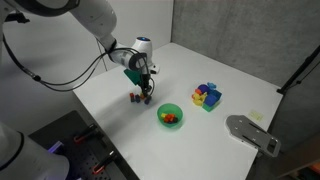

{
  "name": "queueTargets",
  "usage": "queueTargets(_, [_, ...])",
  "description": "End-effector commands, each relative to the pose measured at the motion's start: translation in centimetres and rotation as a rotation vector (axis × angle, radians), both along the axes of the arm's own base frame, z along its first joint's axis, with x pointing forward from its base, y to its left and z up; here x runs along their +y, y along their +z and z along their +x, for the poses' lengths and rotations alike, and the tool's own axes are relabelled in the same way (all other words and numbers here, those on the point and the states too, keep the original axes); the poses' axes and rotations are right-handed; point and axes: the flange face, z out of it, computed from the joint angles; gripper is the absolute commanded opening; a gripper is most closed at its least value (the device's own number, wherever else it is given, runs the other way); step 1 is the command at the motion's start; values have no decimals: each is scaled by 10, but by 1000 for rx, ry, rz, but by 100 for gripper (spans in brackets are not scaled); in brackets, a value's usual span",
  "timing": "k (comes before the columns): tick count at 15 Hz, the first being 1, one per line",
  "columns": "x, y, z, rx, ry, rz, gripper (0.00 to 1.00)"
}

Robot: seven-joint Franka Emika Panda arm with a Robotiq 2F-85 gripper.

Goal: Put one purple block in the green bowl

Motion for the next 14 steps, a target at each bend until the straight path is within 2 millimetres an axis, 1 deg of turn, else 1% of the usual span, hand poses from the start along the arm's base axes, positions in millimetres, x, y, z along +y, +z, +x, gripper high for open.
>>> queueTargets(1, [-57,11,6,8,-101,-41,10])
queueTargets(4, [-107,19,9,-7,-182,-74,10])
queueTargets(6, [-136,22,10,-18,-230,-101,10])
queueTargets(8, [-156,19,10,-20,-264,-120,10])
queueTargets(10, [-169,16,8,-13,-286,-136,10])
queueTargets(11, [-171,13,6,-7,-291,-141,17])
queueTargets(12, [-173,12,5,-3,-296,-143,55])
queueTargets(13, [-174,11,4,0,-301,-146,55])
queueTargets(14, [-173,12,3,4,-303,-142,61])
